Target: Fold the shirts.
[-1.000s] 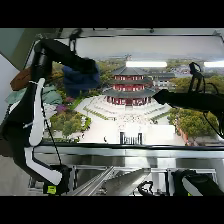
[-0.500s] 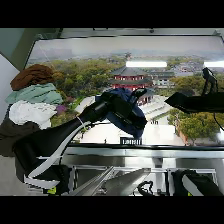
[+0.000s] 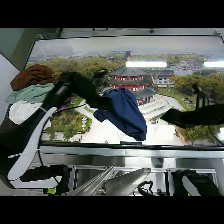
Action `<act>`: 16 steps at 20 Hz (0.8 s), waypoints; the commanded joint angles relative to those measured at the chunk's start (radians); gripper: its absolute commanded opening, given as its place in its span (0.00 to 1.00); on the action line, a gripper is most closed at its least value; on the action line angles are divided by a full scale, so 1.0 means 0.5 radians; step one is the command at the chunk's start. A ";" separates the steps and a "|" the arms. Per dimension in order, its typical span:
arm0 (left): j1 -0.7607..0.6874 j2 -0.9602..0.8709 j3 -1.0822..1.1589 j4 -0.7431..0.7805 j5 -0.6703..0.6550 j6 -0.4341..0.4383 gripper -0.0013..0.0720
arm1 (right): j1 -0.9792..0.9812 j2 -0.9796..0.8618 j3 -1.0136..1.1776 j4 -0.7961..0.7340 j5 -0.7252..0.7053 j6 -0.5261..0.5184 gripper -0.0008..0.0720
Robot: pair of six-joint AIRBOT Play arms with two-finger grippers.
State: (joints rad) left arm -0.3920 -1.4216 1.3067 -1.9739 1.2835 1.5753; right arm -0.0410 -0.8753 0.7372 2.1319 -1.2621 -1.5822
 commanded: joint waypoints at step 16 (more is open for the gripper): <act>0.671 -1.173 0.594 -0.704 -0.127 0.619 0.79 | 0.687 -0.745 -0.063 0.233 0.741 -0.089 0.80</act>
State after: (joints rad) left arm -0.0216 -1.9099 1.4990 -2.3173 1.1454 1.8767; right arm 0.2916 -1.2240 0.6727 2.2375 -0.9089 -1.6257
